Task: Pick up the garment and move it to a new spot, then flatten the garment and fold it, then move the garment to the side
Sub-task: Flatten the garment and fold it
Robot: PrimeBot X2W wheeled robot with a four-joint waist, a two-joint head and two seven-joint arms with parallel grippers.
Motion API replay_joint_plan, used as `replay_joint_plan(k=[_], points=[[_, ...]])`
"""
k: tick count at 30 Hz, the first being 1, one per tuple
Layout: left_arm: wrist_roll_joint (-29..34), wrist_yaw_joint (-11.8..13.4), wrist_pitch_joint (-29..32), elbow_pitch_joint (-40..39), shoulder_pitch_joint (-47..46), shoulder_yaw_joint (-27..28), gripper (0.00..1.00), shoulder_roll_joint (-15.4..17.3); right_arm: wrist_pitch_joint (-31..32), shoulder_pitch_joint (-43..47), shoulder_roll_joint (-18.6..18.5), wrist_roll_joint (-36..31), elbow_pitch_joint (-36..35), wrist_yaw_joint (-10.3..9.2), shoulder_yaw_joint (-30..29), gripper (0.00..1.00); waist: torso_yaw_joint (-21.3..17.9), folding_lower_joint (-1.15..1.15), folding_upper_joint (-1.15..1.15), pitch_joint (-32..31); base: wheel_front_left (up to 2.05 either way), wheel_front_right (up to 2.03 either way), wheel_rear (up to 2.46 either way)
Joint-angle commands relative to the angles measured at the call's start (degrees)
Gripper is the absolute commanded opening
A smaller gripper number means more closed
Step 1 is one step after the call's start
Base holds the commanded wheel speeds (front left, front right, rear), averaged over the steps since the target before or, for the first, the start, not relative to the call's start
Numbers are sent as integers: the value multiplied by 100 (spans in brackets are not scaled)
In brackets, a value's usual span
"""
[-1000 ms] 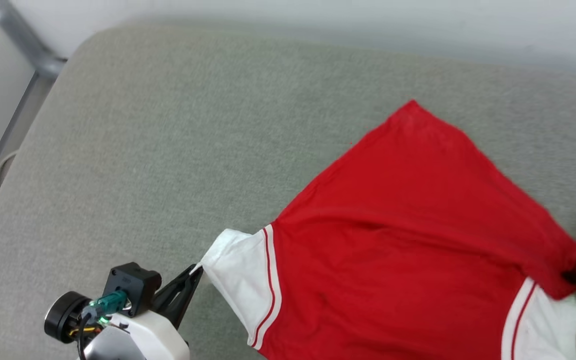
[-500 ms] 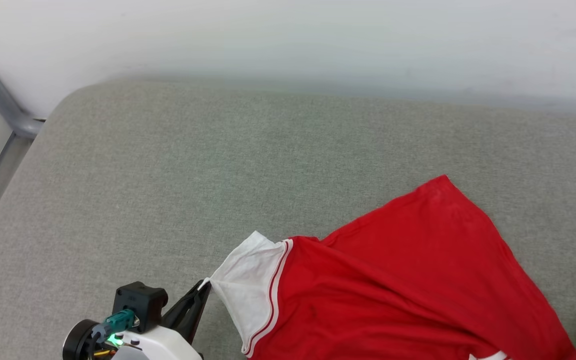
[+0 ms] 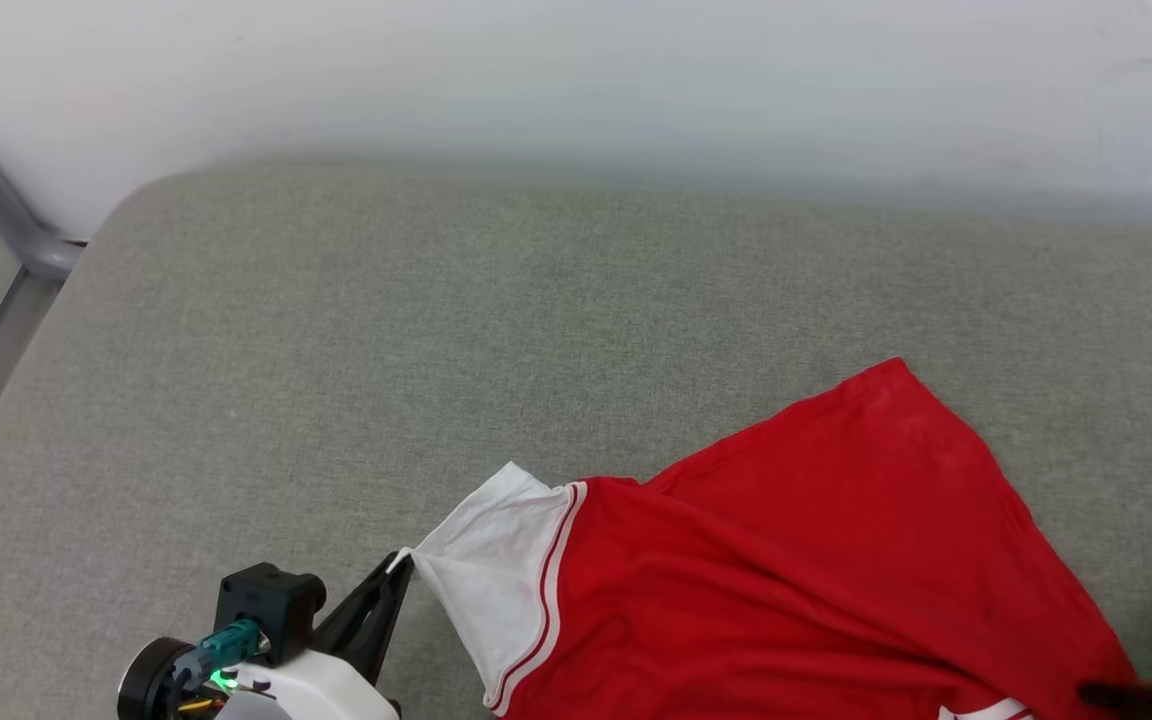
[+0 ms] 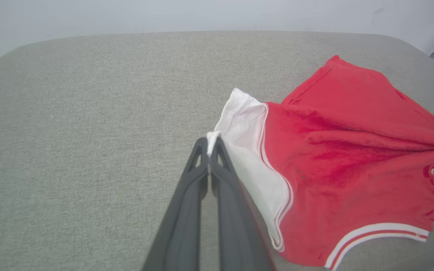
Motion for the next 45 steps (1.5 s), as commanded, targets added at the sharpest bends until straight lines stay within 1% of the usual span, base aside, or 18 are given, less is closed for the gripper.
replay_joint_plan(k=[1, 6, 10, 13, 20, 27, 33, 42, 43, 44, 45], points=[[24, 3, -33, -38, -18, 13, 0, 40, 21, -225, -107, 54, -169, -4, 72, 100, 48, 0, -1, 70, 0, 0, 0], [94, -34, -46, -120, -96, -37, 0, 74, 229, -776, -257, 146, -613, -4, 234, 100, 189, 0, -1, 291, 0, 0, 0], [150, -75, -51, -171, -207, -119, 0, 53, 396, -1275, -189, 106, -789, -4, 348, 100, 353, 0, -1, 515, 0, 0, 0], [181, -101, -75, -161, -311, -166, 0, 19, 521, -1713, -136, -76, -740, -4, 500, 100, 506, 0, -1, 707, 0, 0, 0], [208, -239, -183, -20, -629, -295, 0, -142, 616, -2605, -191, -536, -212, -4, 739, 100, 939, 0, -1, 1205, 0, 0, 0], [205, -317, -322, 164, -837, -367, 0, -257, 421, -3262, -334, -894, 507, -4, 865, 100, 1305, 0, -1, 1568, 0, 0, 0], [210, -381, -405, 272, -996, -429, 0, -336, 212, -3502, -424, -1077, 1019, -4, 982, 100, 1513, 0, -1, 1742, 0, 0, 0], [193, -393, -482, 390, -1100, -486, 0, -397, 35, -3385, -415, -1110, 1600, -4, 1323, 100, 1642, 0, -1, 1830, 0, 0, 0], [192, -394, -481, 400, -1111, -492, 0, -400, 10, -3358, -410, -1081, 1632, -4, 1374, 49, 1648, 0, -1, 1831, 0, 0, 0], [188, -396, -486, 410, -1114, -494, 0, -402, -21, -3343, -405, -1066, 1662, -4, 1404, 7, 1651, 0, -1, 1830, 0, 0, 0], [183, -395, -492, 426, -1117, -494, 0, -403, -60, -3335, -408, -1044, 1691, -4, 1438, 0, 1652, 0, -1, 1827, 0, 0, 0]])
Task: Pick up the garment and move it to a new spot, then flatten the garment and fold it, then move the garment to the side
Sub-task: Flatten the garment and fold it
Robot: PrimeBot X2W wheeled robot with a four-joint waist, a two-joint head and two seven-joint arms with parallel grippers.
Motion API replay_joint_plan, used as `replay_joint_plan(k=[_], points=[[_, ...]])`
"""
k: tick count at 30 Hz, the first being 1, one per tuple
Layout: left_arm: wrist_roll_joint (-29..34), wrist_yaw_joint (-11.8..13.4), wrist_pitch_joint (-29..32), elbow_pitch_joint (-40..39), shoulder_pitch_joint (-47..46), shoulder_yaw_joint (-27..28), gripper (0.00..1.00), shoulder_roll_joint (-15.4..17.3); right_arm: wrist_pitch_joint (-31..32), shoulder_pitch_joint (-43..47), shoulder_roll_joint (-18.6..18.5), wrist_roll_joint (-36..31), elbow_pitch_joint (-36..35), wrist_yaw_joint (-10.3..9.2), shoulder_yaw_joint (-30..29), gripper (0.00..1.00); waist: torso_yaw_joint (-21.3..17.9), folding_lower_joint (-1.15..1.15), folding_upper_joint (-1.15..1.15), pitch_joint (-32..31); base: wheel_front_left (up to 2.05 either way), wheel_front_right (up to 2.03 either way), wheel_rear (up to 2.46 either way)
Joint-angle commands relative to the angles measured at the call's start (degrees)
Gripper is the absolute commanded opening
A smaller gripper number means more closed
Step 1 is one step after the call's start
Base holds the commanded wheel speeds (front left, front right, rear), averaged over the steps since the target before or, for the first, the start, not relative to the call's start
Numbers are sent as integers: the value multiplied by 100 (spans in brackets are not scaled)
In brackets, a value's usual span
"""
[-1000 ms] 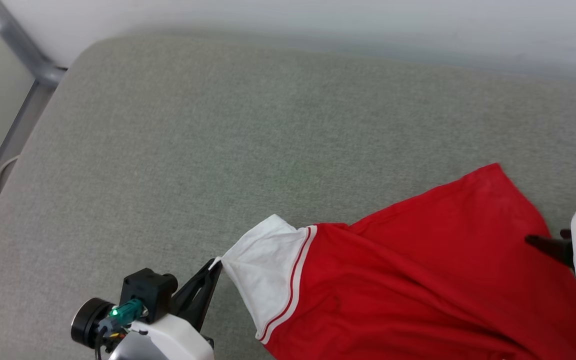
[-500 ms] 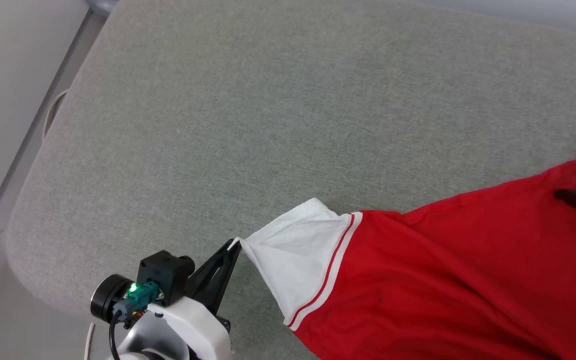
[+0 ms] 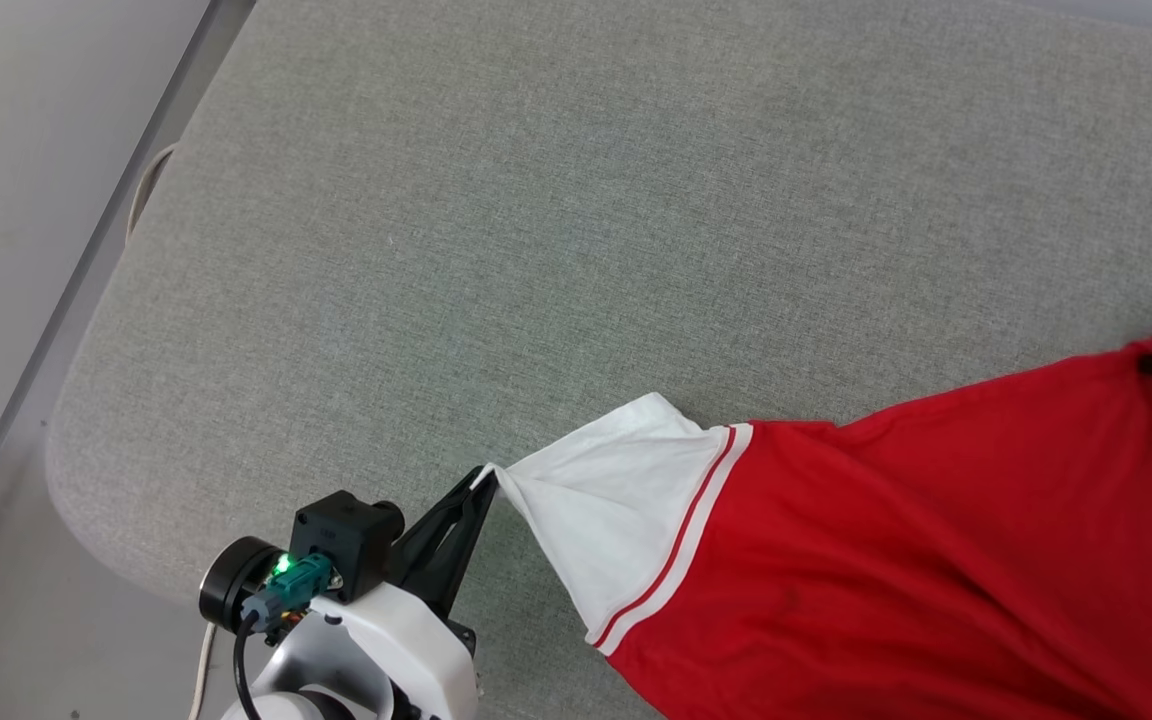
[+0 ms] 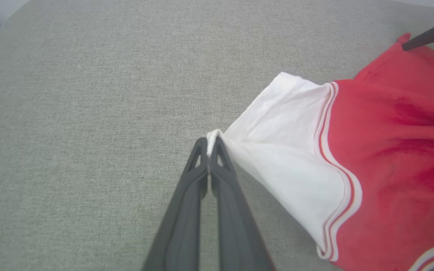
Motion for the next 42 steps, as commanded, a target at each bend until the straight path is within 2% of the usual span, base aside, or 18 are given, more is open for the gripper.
replay_joint_plan(k=[1, 12, 23, 33, 42], points=[[8, 4, -28, 38, -84, -3, 0, -14, -74, 215, 166, 70, 295, -4, 214, 0, 0, 0, 0, -9, 0, 0, 0], [1, 72, -85, 84, -66, 82, 0, 77, -1101, -34, 116, 171, 549, -4, 408, 0, -174, 0, 0, -365, 0, 0, 0], [42, 236, -41, -160, 2, 362, 0, 398, -2365, -354, 121, 472, 780, -4, 691, 0, -696, 0, 0, -1174, 0, 0, 0], [27, 374, -61, -731, -327, 891, 0, 764, -2985, -537, 67, 830, 270, -5, 835, 0, -1354, 0, 0, -1743, 0, 0, 0], [132, 491, -119, -1115, -1037, 1447, 0, 1050, -3206, -563, 311, 870, -419, -5, 396, 0, -1854, 0, 0, -1990, 0, 0, 0]])
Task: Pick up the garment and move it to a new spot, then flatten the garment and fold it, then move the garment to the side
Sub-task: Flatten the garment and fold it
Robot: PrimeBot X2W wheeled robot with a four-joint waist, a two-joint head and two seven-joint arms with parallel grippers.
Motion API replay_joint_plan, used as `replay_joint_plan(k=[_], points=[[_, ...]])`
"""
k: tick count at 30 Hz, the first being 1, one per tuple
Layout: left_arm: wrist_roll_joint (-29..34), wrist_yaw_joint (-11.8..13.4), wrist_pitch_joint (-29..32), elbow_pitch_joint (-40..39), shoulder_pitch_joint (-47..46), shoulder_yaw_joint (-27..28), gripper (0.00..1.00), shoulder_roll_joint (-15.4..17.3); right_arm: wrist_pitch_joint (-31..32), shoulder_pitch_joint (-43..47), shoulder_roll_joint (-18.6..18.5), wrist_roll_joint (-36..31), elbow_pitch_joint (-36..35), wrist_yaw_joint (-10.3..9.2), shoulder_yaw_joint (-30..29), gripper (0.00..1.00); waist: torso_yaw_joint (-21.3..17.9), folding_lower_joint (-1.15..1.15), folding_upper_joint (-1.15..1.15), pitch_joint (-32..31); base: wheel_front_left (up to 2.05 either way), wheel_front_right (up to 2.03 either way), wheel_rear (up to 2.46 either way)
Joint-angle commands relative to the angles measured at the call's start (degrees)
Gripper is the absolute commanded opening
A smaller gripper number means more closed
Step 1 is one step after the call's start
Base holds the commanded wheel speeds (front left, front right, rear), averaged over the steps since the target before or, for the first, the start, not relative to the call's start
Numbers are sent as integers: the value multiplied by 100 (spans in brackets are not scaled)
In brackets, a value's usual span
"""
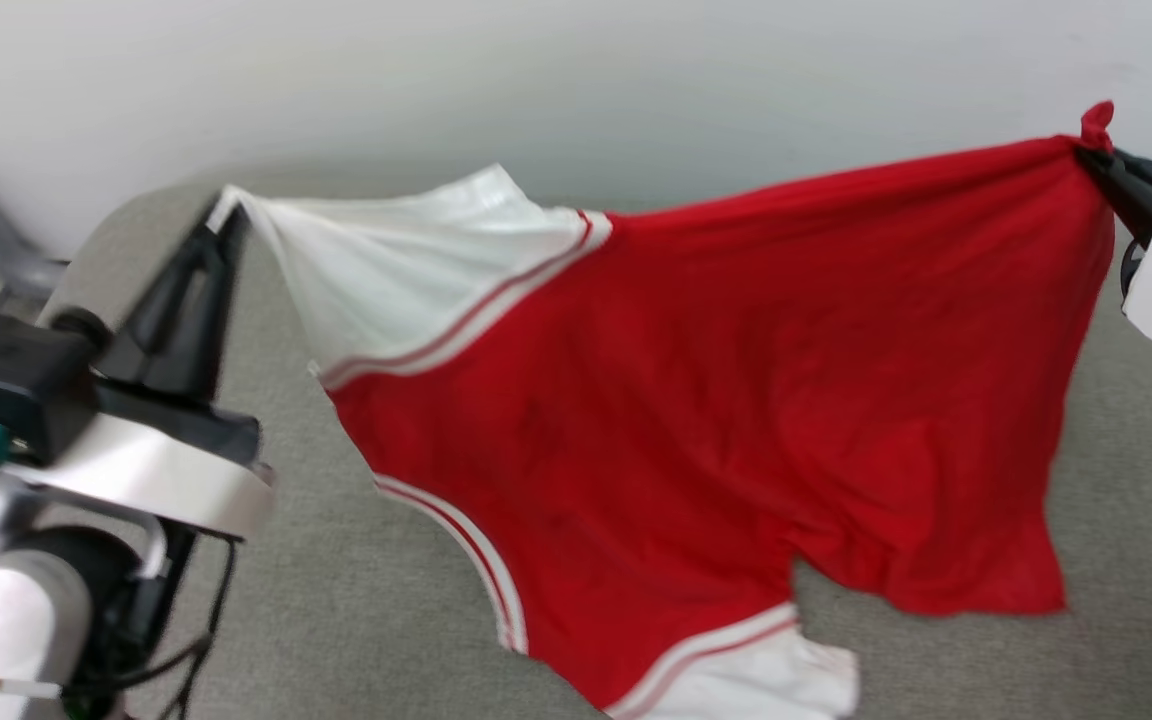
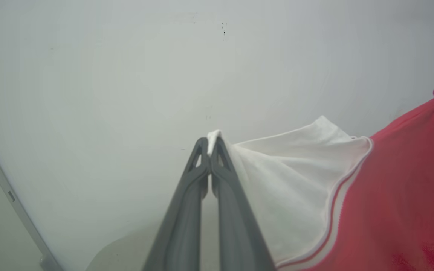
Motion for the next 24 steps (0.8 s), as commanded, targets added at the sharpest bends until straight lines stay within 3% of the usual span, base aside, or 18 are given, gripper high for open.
replay_joint_plan(k=[1, 7, 18, 24], points=[[38, 34, -24, -43, -170, 119, 0, 81, -38, -10, 62, -71, -146, -6, -60, 0, -179, 0, 0, -136, 0, 0, 0], [448, 54, -131, -188, -901, 413, 0, 443, 28, 154, 294, -243, -966, -7, -344, 0, -486, 0, 0, -239, 0, 0, 0], [791, 131, -424, -224, -2008, 637, 0, 560, 25, 214, 752, -504, -1854, -7, -866, 0, -711, 0, 0, -142, 0, 0, 0], [892, -57, -372, -112, -2531, 605, 0, 751, 21, 32, 953, -642, -2183, -7, -1060, 0, -795, 0, 0, 167, 0, 0, 0]])
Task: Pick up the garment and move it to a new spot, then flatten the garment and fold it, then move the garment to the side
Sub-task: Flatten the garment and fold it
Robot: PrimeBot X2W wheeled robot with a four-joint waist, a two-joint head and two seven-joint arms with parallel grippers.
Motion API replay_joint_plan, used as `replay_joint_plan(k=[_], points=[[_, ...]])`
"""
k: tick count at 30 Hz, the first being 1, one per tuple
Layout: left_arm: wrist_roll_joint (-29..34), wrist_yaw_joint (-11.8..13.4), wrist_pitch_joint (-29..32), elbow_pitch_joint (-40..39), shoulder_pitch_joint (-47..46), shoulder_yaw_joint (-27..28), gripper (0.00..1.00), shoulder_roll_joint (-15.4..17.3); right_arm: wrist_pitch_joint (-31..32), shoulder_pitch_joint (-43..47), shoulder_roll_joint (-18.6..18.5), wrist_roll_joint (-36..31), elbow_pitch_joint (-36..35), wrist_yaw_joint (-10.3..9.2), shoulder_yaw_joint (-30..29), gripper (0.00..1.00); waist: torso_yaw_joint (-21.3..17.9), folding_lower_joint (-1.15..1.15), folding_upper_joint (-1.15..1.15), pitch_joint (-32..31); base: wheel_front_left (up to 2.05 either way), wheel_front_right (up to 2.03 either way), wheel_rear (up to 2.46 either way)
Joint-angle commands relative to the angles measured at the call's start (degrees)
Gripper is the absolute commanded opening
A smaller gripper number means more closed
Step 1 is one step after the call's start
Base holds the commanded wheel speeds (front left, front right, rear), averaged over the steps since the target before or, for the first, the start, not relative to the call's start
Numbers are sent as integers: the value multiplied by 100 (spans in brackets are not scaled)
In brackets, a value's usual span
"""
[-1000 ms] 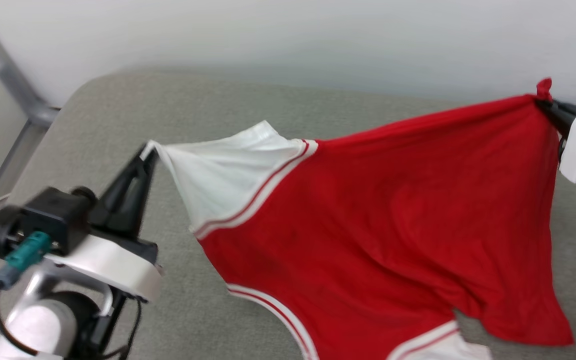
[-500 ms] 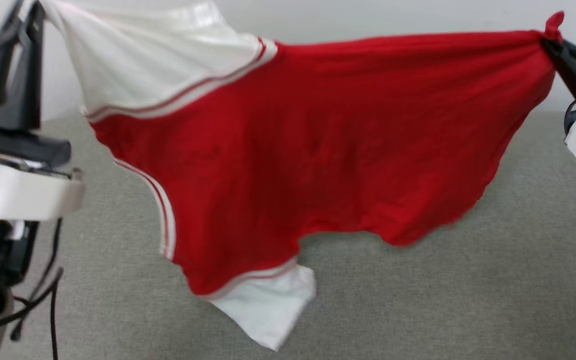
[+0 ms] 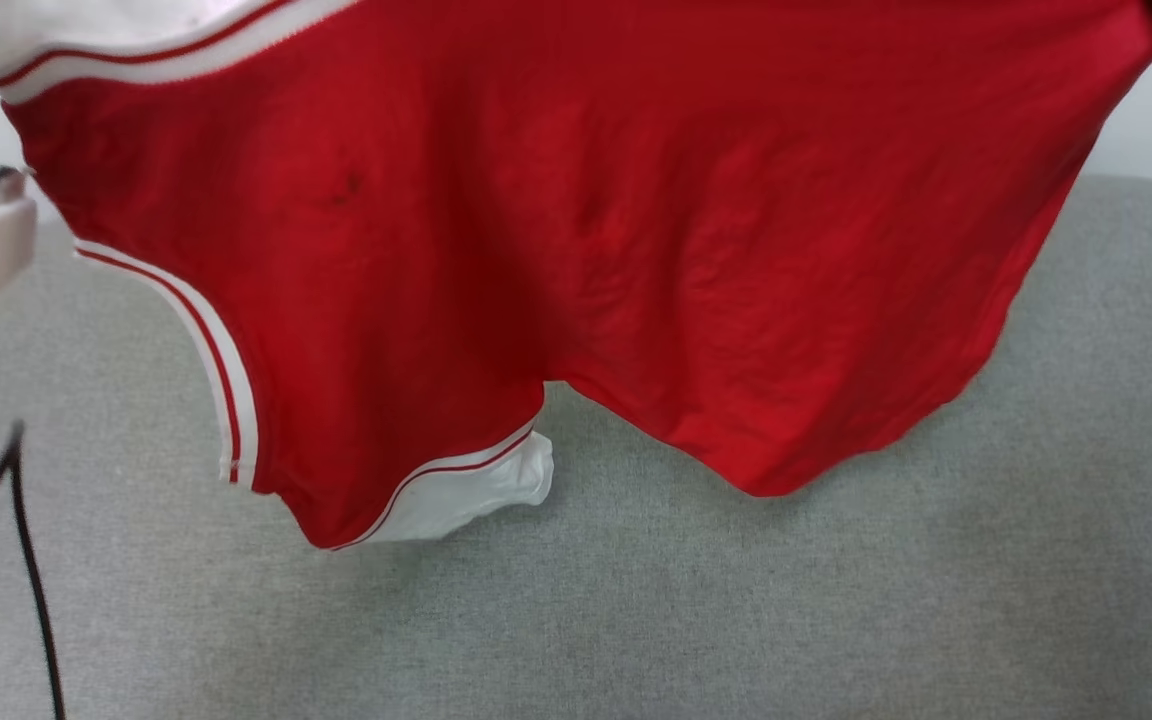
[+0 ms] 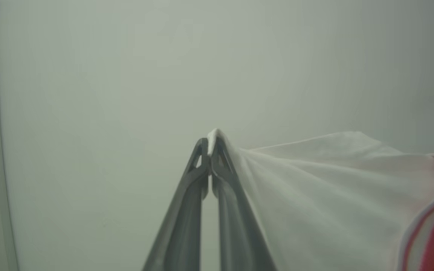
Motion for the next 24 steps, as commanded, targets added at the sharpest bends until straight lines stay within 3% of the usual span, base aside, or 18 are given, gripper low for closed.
replay_joint_plan(k=[1, 13, 18, 24], points=[[48, -66, 32, 67, -226, 10, 0, 88, -44, -143, 81, -73, -82, -8, -110, 0, -43, 0, 0, 206, 0, 0, 0], [123, -844, 190, 858, -1900, -174, 0, 611, -285, -1235, 213, -498, -85, -8, -484, 0, -43, 0, 0, 1532, 0, 0, 0], [245, -1175, 142, 1351, -2789, -360, 0, 686, -412, -1922, 269, -722, 114, -9, -529, 0, 7, 0, 0, 2086, 0, 0, 0], [707, -1461, -210, 2545, -4472, -849, 0, 512, -739, -3185, 336, -1206, 886, -10, -631, 0, 79, 0, 0, 2824, 0, 0, 0]])
